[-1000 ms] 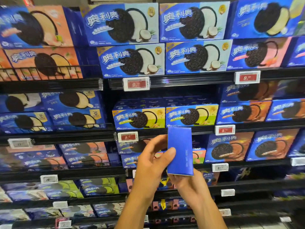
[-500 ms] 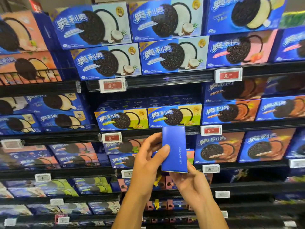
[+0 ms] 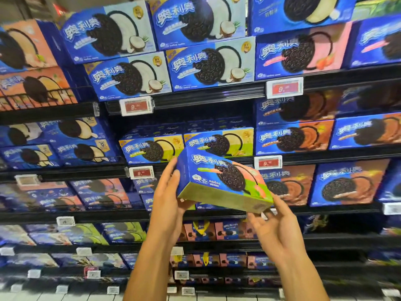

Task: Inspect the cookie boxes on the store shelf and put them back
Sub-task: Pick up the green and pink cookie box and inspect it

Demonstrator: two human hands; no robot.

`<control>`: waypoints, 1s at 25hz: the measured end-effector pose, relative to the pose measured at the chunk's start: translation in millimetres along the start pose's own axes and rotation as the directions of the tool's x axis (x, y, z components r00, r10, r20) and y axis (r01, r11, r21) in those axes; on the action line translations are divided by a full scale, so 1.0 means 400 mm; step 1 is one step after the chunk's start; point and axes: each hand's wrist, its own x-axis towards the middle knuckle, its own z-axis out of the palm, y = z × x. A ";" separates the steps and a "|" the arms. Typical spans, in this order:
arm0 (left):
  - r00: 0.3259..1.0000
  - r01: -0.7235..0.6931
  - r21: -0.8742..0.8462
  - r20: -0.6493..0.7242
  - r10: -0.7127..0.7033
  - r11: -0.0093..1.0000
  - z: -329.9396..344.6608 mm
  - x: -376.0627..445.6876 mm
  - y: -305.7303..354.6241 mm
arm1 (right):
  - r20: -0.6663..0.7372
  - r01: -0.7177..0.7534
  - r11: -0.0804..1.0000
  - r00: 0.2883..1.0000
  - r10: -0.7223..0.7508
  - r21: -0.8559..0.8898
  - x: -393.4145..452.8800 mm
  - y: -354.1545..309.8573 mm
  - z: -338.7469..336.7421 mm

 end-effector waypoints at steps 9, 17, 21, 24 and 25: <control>0.986 0.160 0.068 -0.056 -0.157 0.985 0.009 0.013 -0.033 | 0.131 0.425 0.815 0.903 -0.408 -0.392 -0.055 -0.076 -0.014; 0.966 0.256 0.042 0.022 -0.257 0.966 -0.044 0.027 -0.047 | 0.202 0.495 0.746 0.867 -0.455 -0.445 -0.068 -0.097 -0.008; 0.960 0.248 0.146 0.094 -0.263 0.958 -0.059 0.021 -0.044 | 0.255 0.488 0.783 0.872 -0.418 -0.386 -0.078 -0.099 -0.012; 0.980 0.156 0.097 0.109 -0.167 0.983 -0.065 0.013 -0.042 | 0.284 0.506 0.786 0.859 -0.425 -0.354 -0.085 -0.092 -0.007; 0.983 0.128 0.078 0.120 -0.137 0.989 -0.069 0.009 -0.042 | 0.290 0.510 0.790 0.856 -0.428 -0.339 -0.086 -0.088 -0.007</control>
